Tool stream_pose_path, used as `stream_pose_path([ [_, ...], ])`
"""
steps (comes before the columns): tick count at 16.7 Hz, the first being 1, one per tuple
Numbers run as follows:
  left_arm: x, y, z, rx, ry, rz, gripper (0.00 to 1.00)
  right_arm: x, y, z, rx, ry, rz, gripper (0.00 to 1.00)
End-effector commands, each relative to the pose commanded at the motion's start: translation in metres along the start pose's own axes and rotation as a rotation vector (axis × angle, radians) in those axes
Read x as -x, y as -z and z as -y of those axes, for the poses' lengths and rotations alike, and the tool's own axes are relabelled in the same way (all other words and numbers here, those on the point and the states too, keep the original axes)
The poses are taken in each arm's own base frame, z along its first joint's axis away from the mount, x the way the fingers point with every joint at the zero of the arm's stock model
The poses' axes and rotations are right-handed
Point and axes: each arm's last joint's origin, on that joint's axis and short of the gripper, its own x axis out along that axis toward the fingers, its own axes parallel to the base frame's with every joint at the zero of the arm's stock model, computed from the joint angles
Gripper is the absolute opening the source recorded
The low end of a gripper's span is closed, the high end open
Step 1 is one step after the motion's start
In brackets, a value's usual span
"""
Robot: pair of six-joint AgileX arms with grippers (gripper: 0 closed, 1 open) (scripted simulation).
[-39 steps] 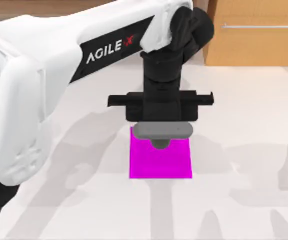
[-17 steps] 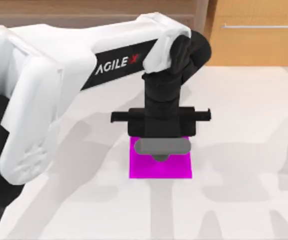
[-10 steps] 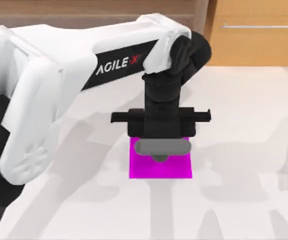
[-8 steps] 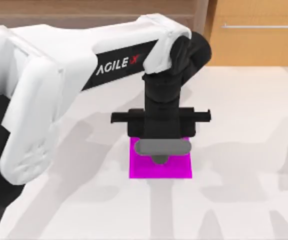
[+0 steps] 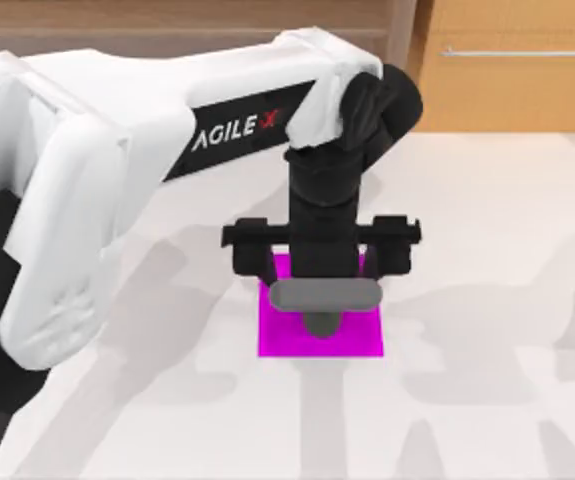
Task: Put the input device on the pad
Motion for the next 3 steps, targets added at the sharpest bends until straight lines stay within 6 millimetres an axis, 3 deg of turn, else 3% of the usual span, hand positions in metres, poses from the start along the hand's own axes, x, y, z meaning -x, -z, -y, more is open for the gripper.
stream_pose_path([
  [3, 0.0000, 0.0000, 0.0000, 0.000, 0.000, 0.000, 1.00, 0.0000, 0.0000, 0.0000, 0.000, 0.000, 0.000, 1.00],
])
